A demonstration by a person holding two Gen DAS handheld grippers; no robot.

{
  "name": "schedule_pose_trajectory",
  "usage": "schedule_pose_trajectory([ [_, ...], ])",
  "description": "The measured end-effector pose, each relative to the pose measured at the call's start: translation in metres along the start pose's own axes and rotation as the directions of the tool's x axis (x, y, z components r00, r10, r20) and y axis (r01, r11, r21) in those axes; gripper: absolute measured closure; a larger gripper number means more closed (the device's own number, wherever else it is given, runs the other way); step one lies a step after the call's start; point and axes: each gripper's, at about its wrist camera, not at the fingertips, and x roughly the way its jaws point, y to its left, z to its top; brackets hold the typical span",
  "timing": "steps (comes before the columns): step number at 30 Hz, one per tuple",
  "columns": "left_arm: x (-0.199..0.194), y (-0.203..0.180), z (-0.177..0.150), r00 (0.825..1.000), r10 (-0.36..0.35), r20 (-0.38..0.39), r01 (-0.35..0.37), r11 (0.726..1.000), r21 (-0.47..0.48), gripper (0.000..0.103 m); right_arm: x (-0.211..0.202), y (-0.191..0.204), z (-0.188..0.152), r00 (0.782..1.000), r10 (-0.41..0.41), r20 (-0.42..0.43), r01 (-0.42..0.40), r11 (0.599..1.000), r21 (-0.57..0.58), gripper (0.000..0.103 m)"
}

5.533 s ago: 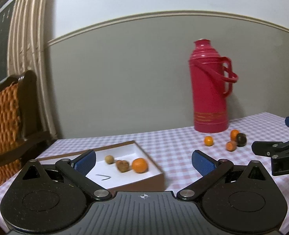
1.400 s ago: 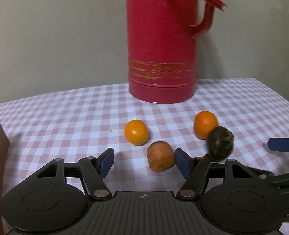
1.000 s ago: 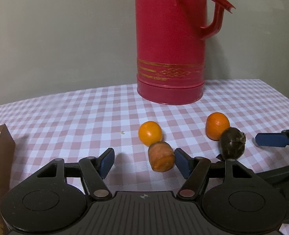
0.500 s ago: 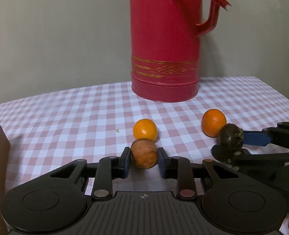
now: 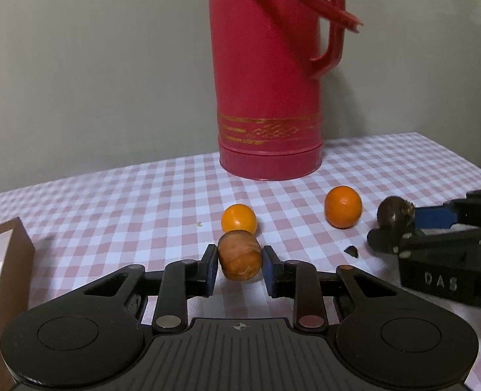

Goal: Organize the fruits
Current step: 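Grasp the brown cylinder piece with the left tool while the right tool grasps the dark round fruit, then carry the brown cylinder piece and dark round fruit in both tools over the tray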

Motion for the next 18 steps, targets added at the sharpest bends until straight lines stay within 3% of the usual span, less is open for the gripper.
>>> schedule_pose_trajectory([
  [18, -0.105, 0.016, -0.024, 0.996, -0.016, 0.085, 0.016, 1.000, 0.003, 0.074, -0.092, 0.031, -0.015, 0.994, -0.018, 0.109, 0.019, 1.000, -0.006, 0.072],
])
